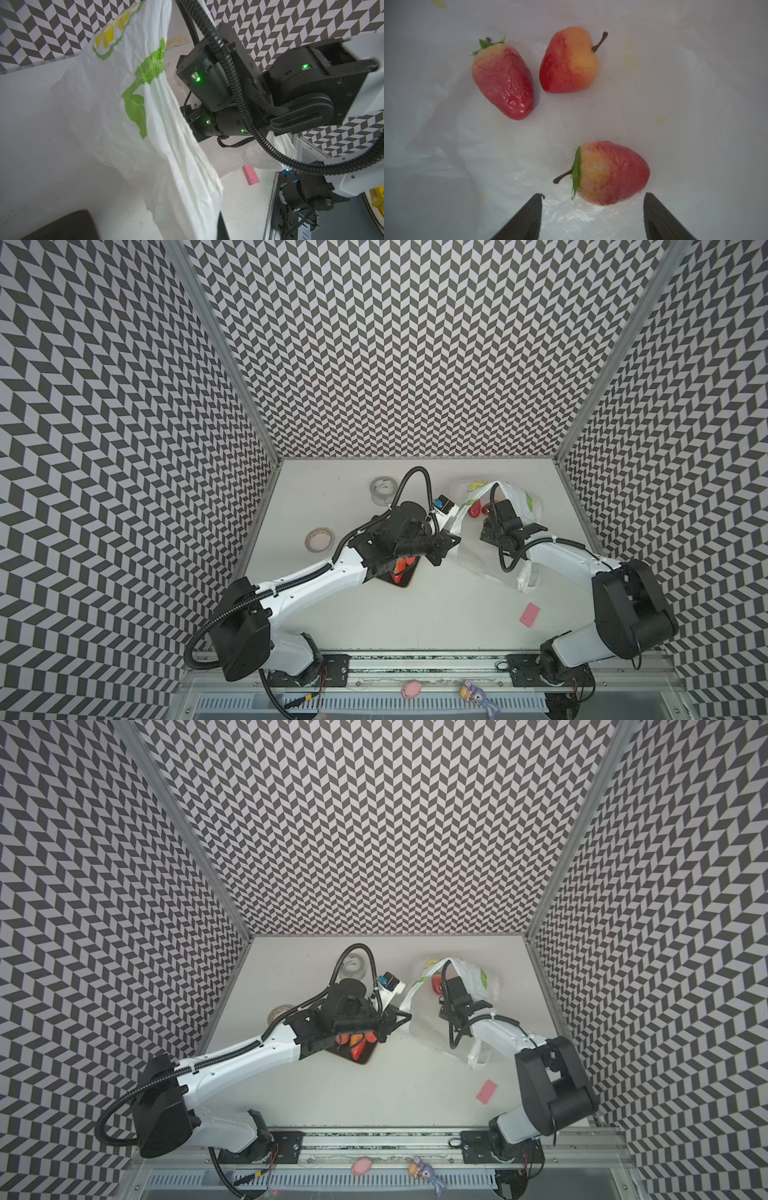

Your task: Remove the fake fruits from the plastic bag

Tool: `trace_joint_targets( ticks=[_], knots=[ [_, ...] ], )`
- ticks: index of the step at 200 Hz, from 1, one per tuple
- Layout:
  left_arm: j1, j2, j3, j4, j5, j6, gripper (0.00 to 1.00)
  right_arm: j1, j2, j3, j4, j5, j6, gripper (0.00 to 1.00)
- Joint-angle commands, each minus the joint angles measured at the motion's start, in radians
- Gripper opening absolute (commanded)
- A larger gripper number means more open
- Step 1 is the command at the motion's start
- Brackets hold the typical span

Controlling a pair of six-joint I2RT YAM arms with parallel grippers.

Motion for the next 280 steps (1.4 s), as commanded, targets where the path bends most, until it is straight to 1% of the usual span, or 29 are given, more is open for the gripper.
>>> trace_joint_targets(
  ticks=[1,25,38,61,81,107,134,161,190,212,240,260,280],
  knots=[
    [-0.005,-0.001,0.014,0.003,0.003,0.017,0.0,-0.01,0.027,0.017,0.109,0.038,-0.067,0.79],
    [-0.006,0.0,0.014,-0.003,0.003,0.022,0.0,-0.025,0.067,0.022,0.155,0.023,-0.128,0.81],
    [-0.005,0.0,0.014,-0.011,0.0,0.029,0.0,-0.03,0.089,0.024,0.183,0.015,-0.172,0.84],
    [-0.005,0.001,0.013,-0.017,-0.001,0.034,0.0,-0.04,0.13,0.04,0.212,0.006,-0.258,0.89],
    [-0.005,0.003,0.014,-0.02,-0.002,0.034,0.0,-0.048,0.157,0.048,0.232,0.012,-0.308,0.92],
    [-0.005,0.009,0.014,-0.021,-0.005,0.035,0.0,-0.062,0.205,0.066,0.25,0.005,-0.362,0.94],
    [-0.006,0.011,0.014,-0.022,-0.004,0.035,0.0,-0.077,0.26,0.11,0.242,-0.021,-0.398,0.94],
    [-0.005,0.016,0.015,-0.023,-0.004,0.037,0.0,-0.082,0.305,0.167,0.225,-0.047,-0.412,0.89],
    [-0.005,0.021,0.017,-0.023,-0.006,0.037,0.0,-0.081,0.36,0.221,0.205,-0.059,-0.391,0.86],
    [-0.005,0.026,0.018,-0.025,-0.006,0.037,0.0,-0.084,0.396,0.263,0.176,-0.06,-0.374,0.79],
    [-0.004,0.025,0.02,-0.027,-0.011,0.039,0.0,-0.087,0.402,0.281,0.155,-0.065,-0.348,0.67],
    [-0.003,0.023,0.02,-0.028,-0.013,0.039,0.0,-0.086,0.396,0.281,0.145,-0.068,-0.345,0.64],
    [-0.004,0.025,0.02,-0.025,-0.02,0.039,0.0,-0.087,0.371,0.272,0.138,-0.079,-0.343,0.58]
  ],
)
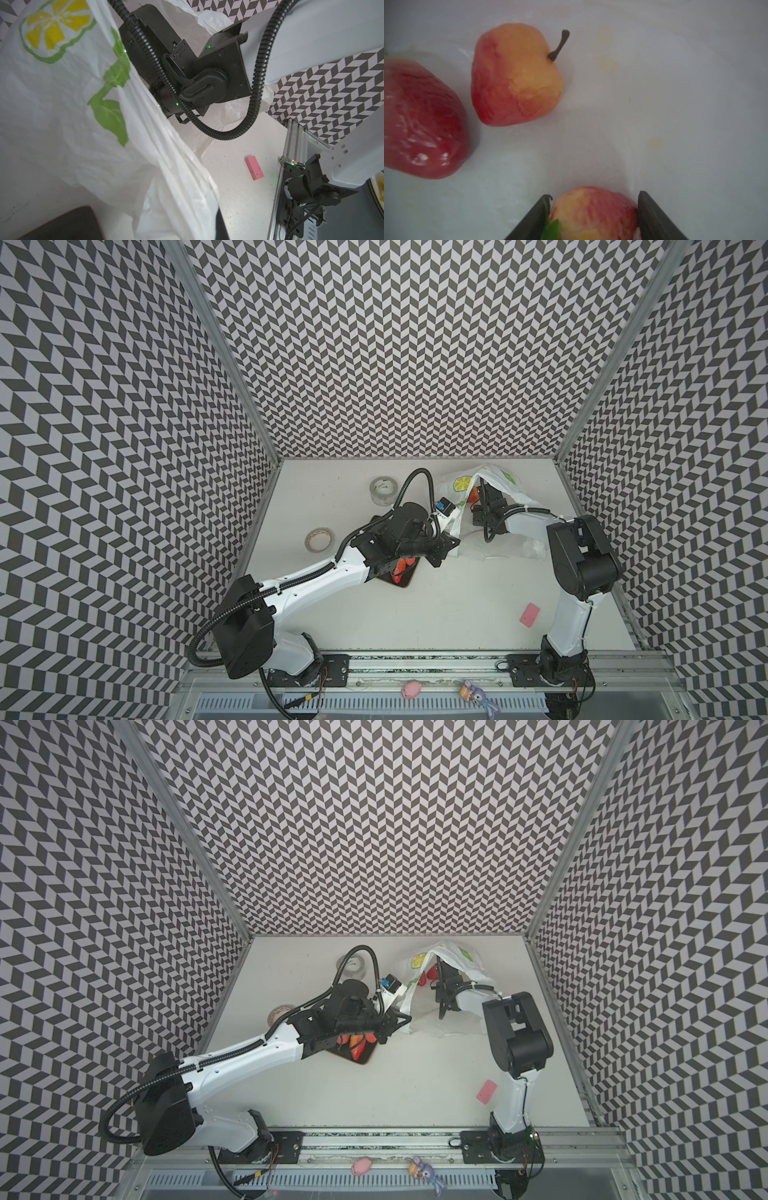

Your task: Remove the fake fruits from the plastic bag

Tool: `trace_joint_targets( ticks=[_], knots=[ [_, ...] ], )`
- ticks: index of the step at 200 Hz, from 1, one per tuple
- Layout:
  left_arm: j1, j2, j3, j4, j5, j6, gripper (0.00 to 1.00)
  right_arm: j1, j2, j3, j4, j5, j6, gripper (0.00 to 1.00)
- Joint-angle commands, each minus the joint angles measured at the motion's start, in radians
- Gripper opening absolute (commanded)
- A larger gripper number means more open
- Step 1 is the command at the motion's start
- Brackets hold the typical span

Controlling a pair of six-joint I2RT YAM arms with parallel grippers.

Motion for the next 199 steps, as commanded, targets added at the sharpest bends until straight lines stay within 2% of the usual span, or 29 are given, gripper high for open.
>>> trace_joint_targets(
  ticks=[1,26,75,125,155,159,168,199],
  knots=[
    [-0.003,0.008,0.019,-0.006,-0.014,0.013,0.0,-0.007,-0.021,0.0,-0.019,-0.022,0.016,0.58],
    [0.001,0.01,0.021,-0.008,-0.03,0.009,0.0,-0.007,-0.062,-0.017,-0.042,-0.04,0.011,0.54],
    [0.015,0.019,0.035,0.004,-0.044,0.009,0.0,-0.004,-0.11,-0.054,-0.134,-0.122,-0.064,0.73],
    [0.02,0.033,0.058,-0.004,-0.045,0.021,0.0,0.0,-0.073,-0.007,-0.161,-0.106,-0.11,0.76],
    [0.02,0.031,0.061,-0.011,-0.045,0.021,0.0,0.005,-0.081,0.037,-0.192,-0.142,-0.067,0.83],
    [0.02,0.029,0.061,-0.01,-0.045,0.02,0.0,0.004,-0.089,0.036,-0.196,-0.153,-0.056,0.93],
    [0.019,0.027,0.059,-0.011,-0.044,0.018,0.0,0.005,-0.116,0.027,-0.205,-0.17,-0.028,0.99],
    [0.019,0.025,0.053,-0.006,-0.04,0.012,0.0,0.003,-0.213,-0.041,-0.196,-0.14,0.134,1.0]
  ],
)
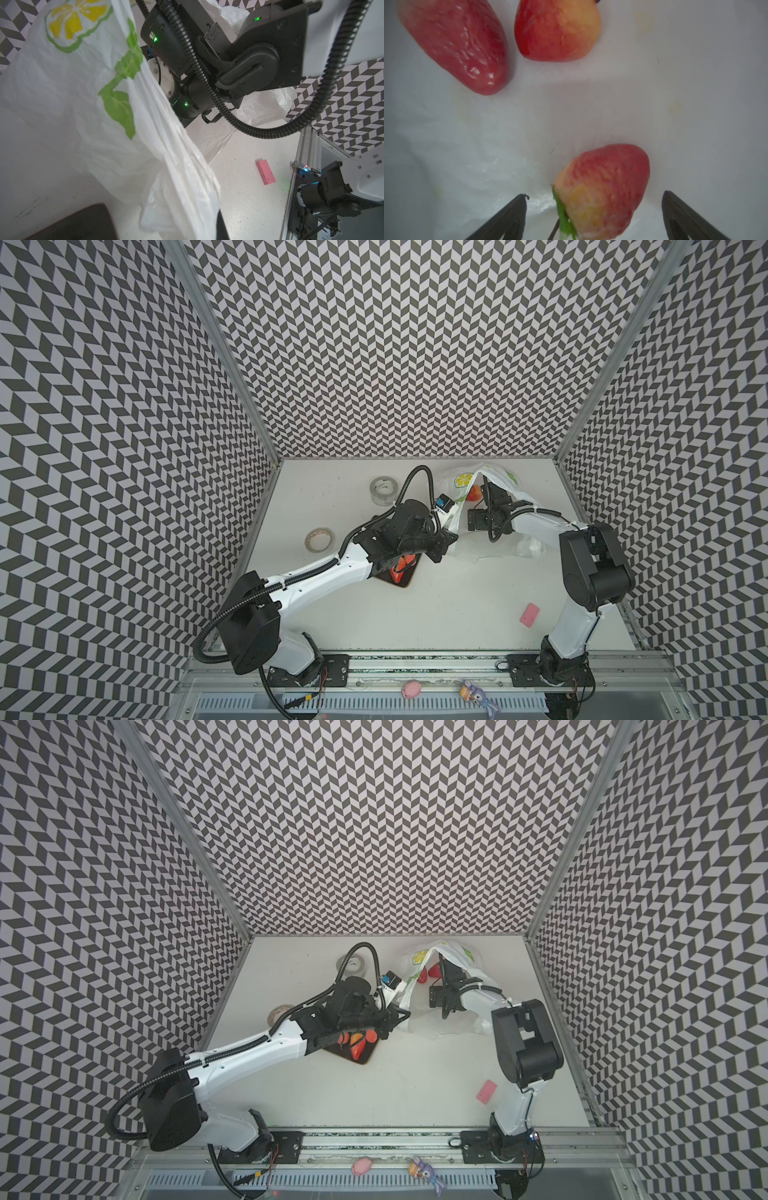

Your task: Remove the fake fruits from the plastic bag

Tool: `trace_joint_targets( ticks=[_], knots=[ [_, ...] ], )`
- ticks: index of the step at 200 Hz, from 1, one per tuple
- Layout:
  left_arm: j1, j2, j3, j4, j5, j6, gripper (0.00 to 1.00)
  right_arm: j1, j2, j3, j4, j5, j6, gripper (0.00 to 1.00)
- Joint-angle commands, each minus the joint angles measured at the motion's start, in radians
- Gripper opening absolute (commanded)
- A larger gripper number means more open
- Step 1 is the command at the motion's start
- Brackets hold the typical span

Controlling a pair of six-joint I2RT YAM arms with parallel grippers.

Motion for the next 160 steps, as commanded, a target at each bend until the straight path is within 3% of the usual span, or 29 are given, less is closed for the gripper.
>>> trace_joint_targets(
  ticks=[1,52,87,160],
  knots=[
    [0.004,-0.007,0.028,0.002,0.001,0.008,0.0,0.002,-0.094,-0.033,0.004,0.013,0.142,1.0],
    [0.004,-0.003,0.035,-0.002,0.011,0.012,0.0,0.001,-0.036,0.04,-0.043,0.105,0.428,0.94],
    [0.001,-0.01,0.029,-0.001,0.008,0.006,0.0,0.0,0.044,0.095,-0.084,0.107,0.547,0.9],
    [-0.001,-0.021,0.002,0.014,0.01,-0.014,0.0,-0.001,0.13,0.139,-0.071,0.092,0.585,0.69]
  ],
)
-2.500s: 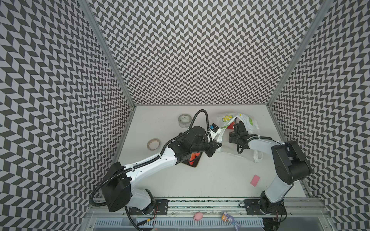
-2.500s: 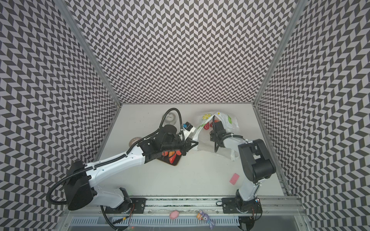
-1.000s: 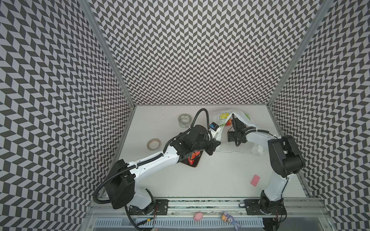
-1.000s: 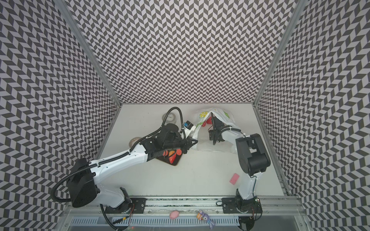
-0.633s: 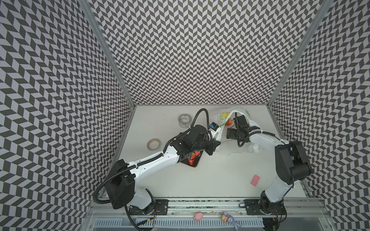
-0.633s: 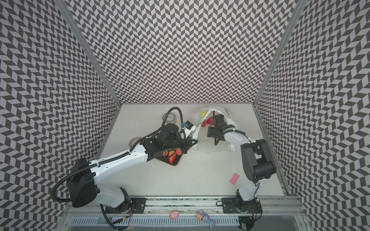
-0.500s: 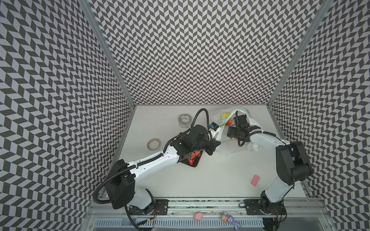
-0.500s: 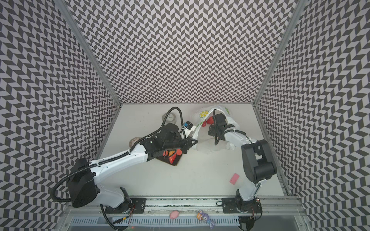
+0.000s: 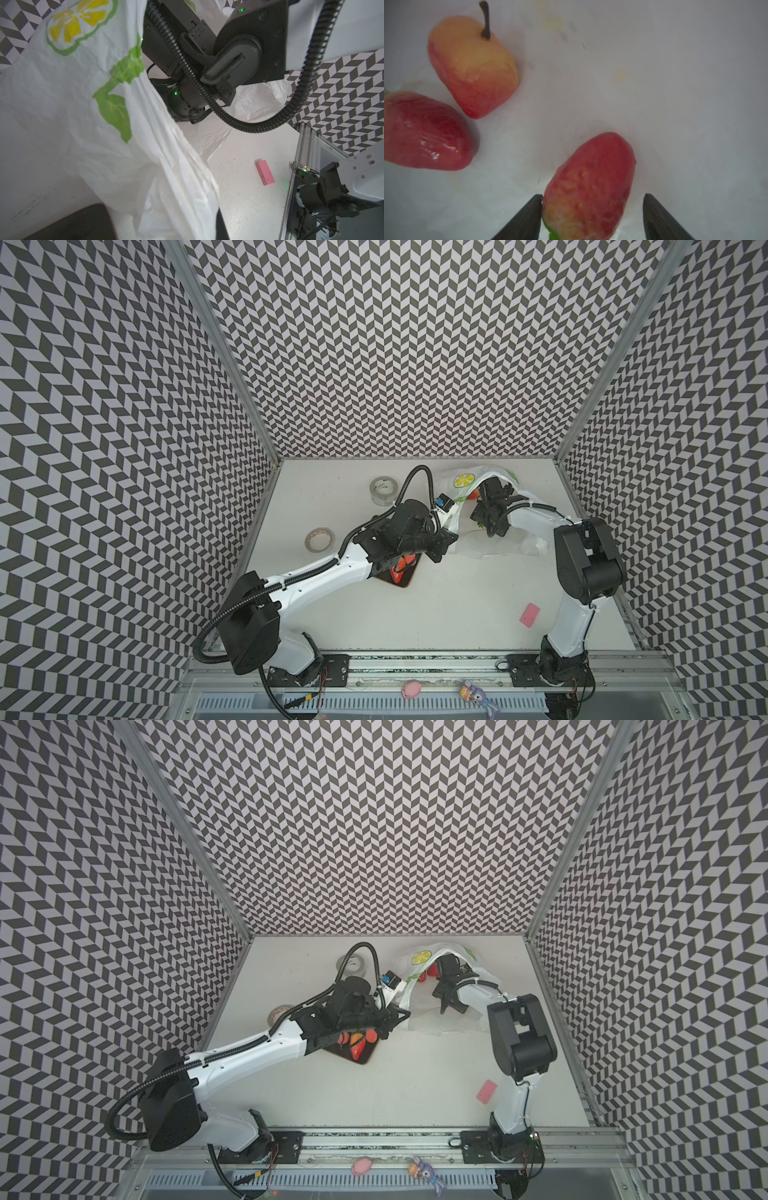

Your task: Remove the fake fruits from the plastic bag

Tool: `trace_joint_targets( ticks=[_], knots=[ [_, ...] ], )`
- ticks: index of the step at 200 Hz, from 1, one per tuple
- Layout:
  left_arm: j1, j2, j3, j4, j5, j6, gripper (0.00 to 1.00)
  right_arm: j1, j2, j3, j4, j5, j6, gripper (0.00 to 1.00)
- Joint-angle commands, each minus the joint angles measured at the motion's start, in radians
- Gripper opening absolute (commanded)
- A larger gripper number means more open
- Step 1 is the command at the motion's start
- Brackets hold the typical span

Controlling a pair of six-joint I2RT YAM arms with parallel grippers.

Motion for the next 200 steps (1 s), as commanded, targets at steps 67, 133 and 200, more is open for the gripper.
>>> trace_joint_targets(
  ticks=[67,133,200],
  knots=[
    [-0.003,-0.014,0.005,0.011,0.004,-0.002,0.0,-0.002,0.051,0.041,0.004,0.015,0.038,0.54],
    [0.001,-0.003,0.016,0.023,-0.012,0.002,0.0,0.025,-0.152,-0.111,0.014,0.002,-0.085,0.45],
    [0.008,0.024,0.037,0.041,-0.031,0.006,0.0,0.142,-0.429,-0.313,-0.057,-0.079,-0.218,0.45]
  ],
)
